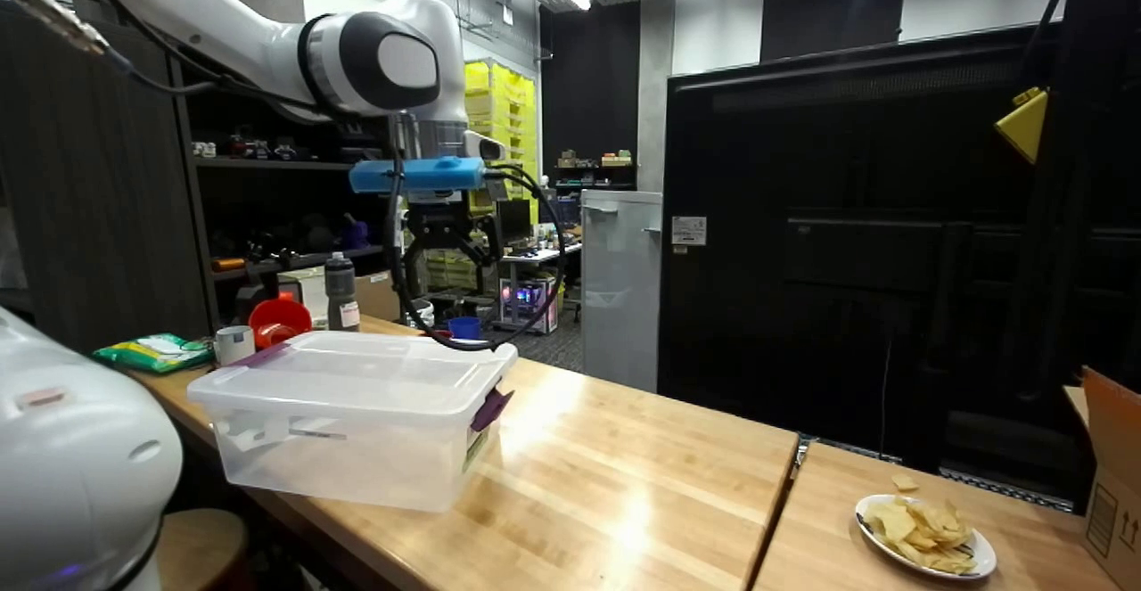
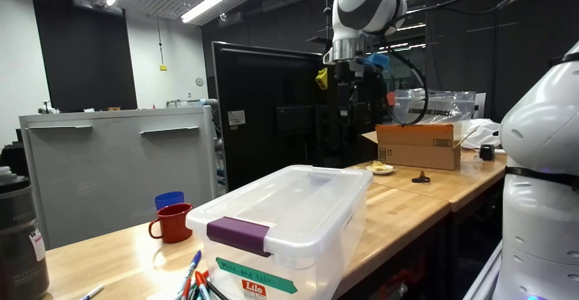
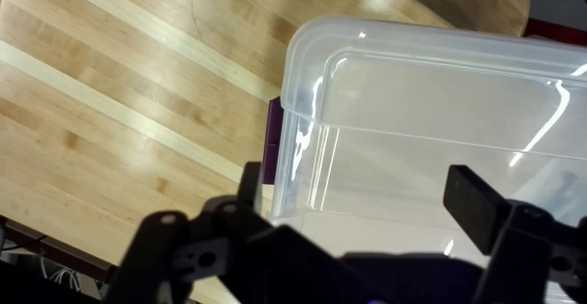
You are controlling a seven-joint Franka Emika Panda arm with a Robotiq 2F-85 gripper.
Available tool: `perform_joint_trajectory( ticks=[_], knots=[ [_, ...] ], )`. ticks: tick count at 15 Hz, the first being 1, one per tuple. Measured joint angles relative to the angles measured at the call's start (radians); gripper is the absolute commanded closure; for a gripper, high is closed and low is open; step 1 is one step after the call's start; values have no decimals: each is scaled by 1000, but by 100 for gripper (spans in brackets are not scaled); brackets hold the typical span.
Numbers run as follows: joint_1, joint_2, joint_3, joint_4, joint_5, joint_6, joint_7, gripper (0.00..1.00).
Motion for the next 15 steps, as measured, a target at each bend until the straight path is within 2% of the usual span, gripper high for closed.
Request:
perform_joint_trajectory(
  ticks=[6,11,15],
  knots=[
    [31,16,3,-5,-34,1,30,0],
    [37,100,6,15,-39,18,45,0],
    [40,171,35,45,-91,24,76,0]
  ],
)
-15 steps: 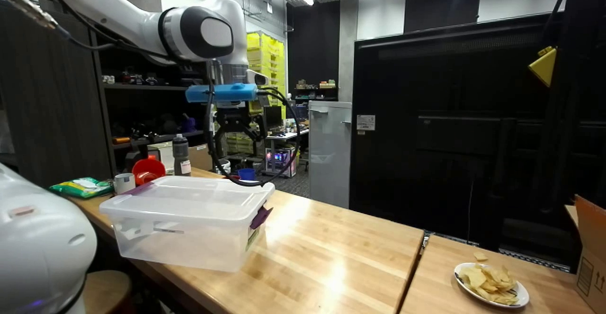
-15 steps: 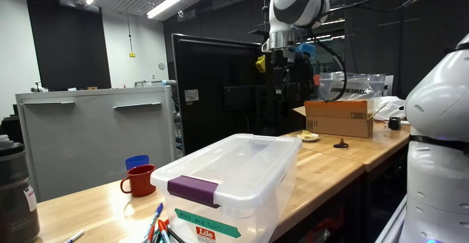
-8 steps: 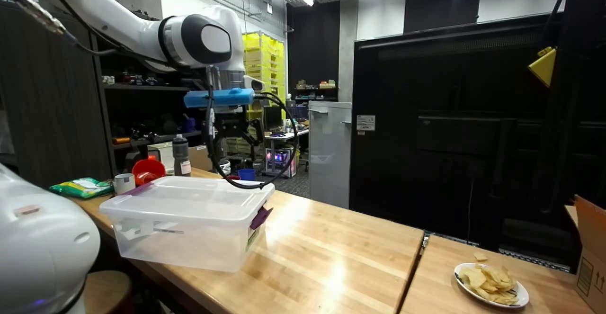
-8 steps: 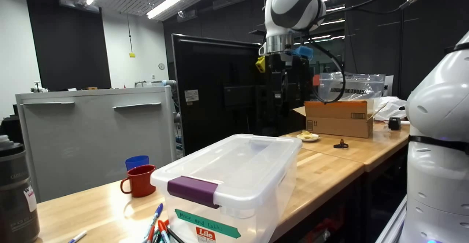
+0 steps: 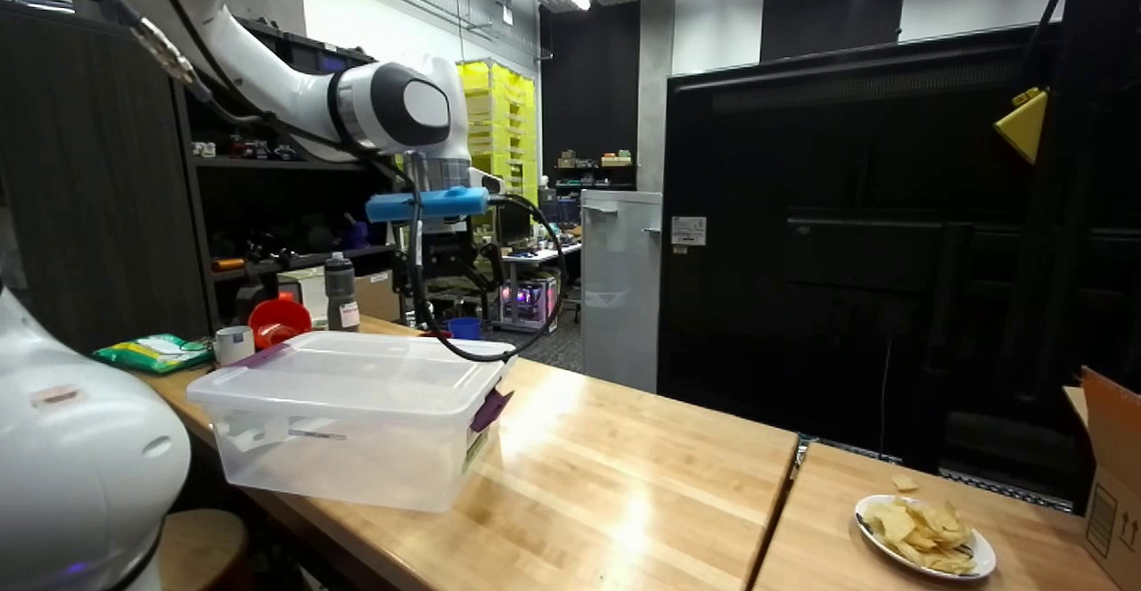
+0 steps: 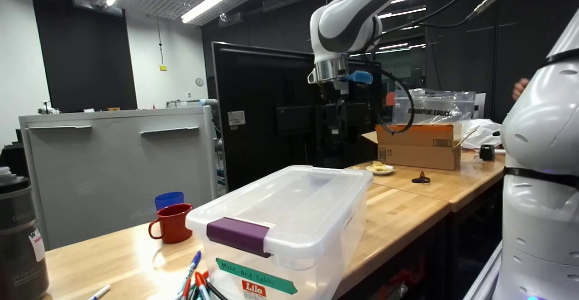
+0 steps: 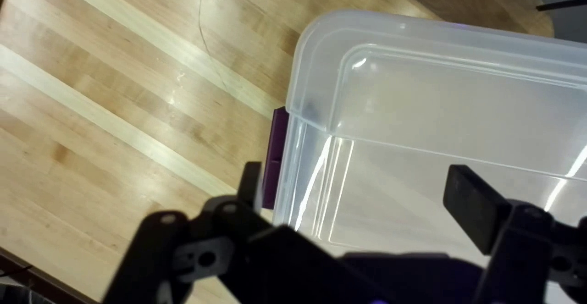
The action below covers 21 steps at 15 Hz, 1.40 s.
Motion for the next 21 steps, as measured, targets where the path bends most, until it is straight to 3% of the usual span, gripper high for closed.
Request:
perform_joint_trajectory(
  ticks=[6,7,12,17,18,21],
  knots=[
    [20,51,95,11,-153,1,104,0],
    [23,60,112,11,-184,1,126,19],
    [46,104,173,10,-297,1,213,57],
    [61,127,183,10,-315,1,247,95],
    [61,130,183,11,-315,1,250,99],
    [63,138,176,15,-267,-10,237,100]
  ],
)
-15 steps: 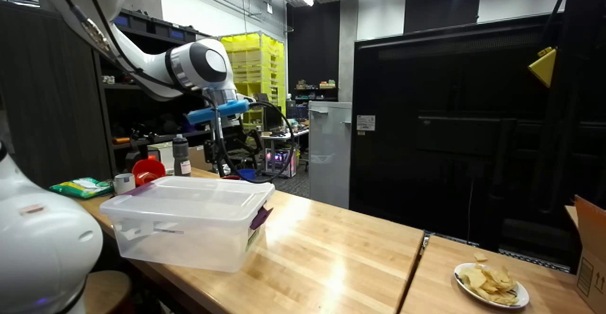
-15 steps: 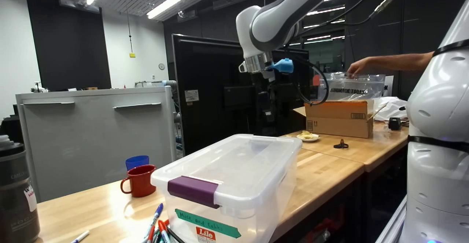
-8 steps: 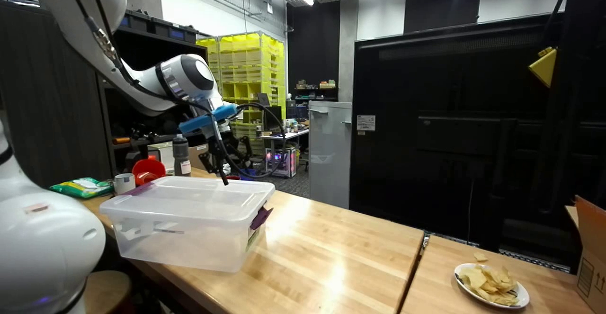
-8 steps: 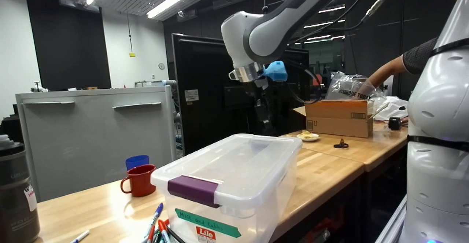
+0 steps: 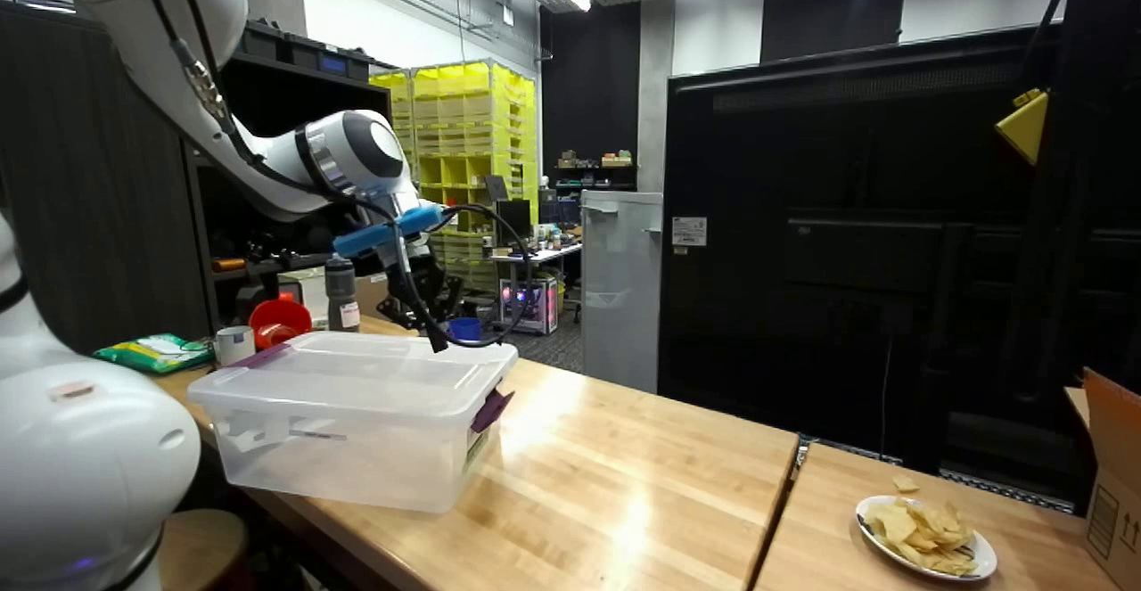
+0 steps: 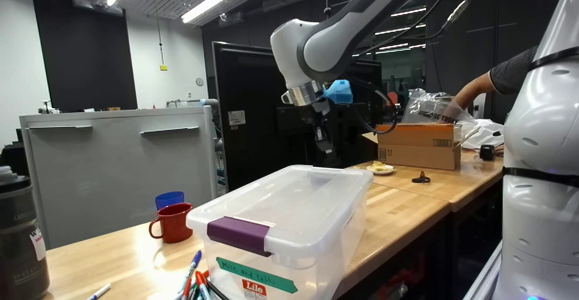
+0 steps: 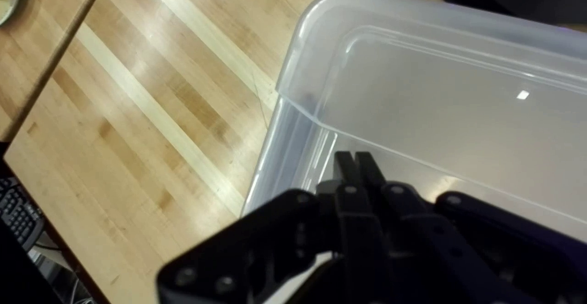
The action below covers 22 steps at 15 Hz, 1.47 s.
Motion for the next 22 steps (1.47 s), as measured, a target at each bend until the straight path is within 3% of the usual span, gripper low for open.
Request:
perform_joint_trajectory(
  ticks=[5,11,22],
  knots=[
    [0,37,-55,36,163,-28,-63,100],
    [-2,78,-118,73,274,-34,-115,100],
    [-4,98,-126,78,305,25,-120,100]
  ],
)
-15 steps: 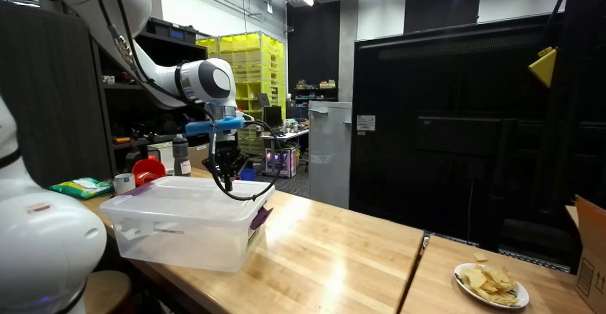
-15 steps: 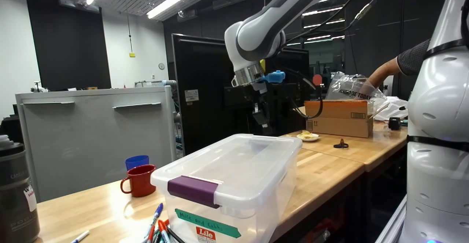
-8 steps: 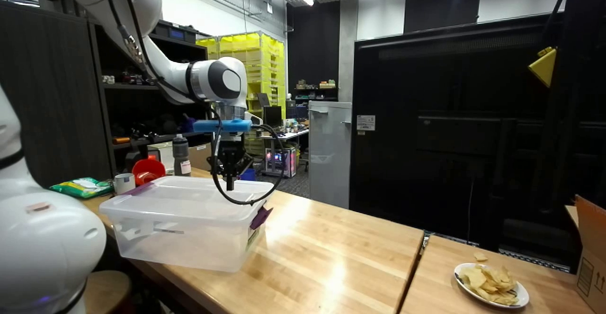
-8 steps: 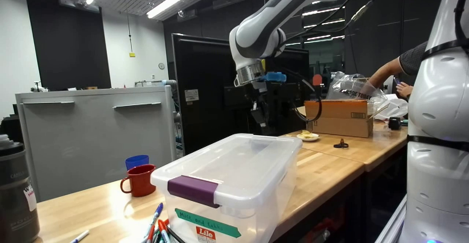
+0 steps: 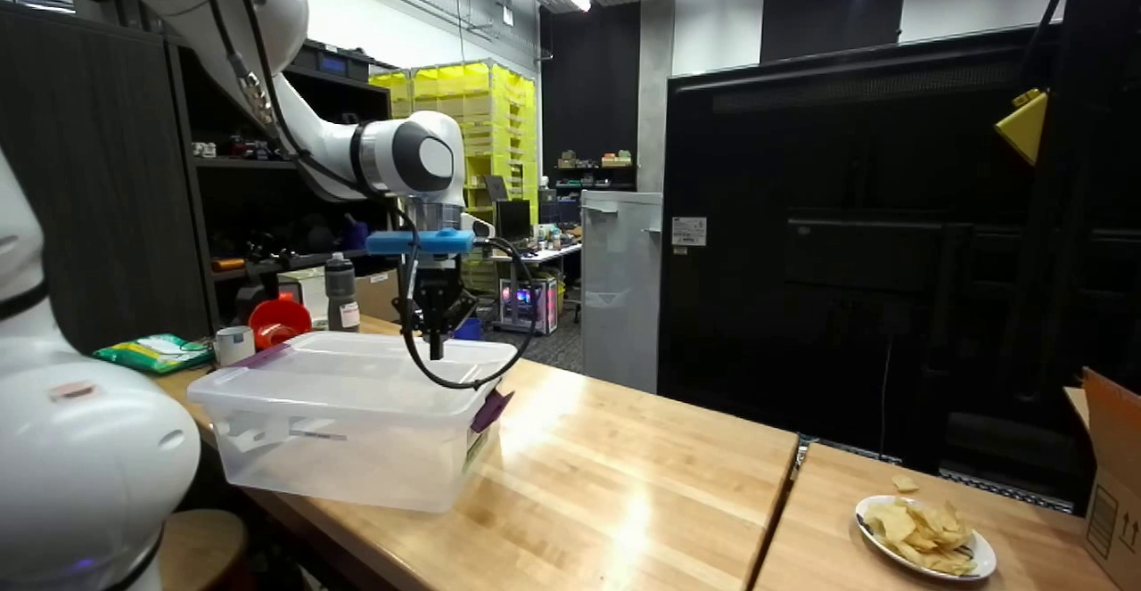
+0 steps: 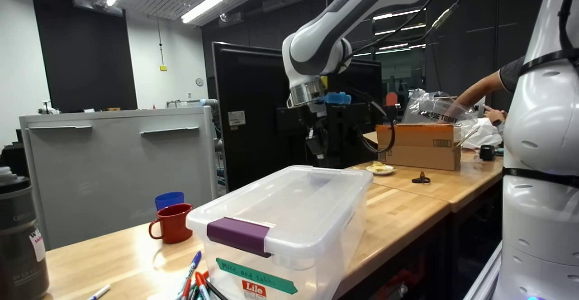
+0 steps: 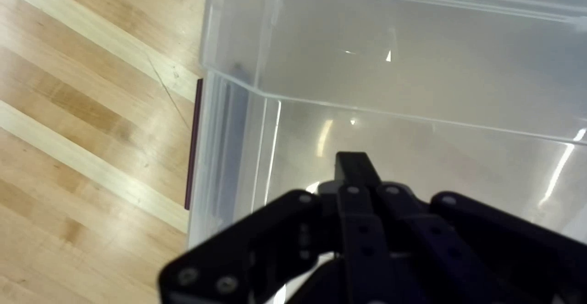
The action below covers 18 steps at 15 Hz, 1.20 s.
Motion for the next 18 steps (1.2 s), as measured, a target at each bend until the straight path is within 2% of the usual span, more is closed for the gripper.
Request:
perform_joint_trajectory(
  ticks=[6,13,18],
  knots=[
    [4,105,20,24,28,118,19,100],
    [-5,180,15,125,136,123,19,100],
    [-31,214,6,191,147,123,19,100]
  ],
)
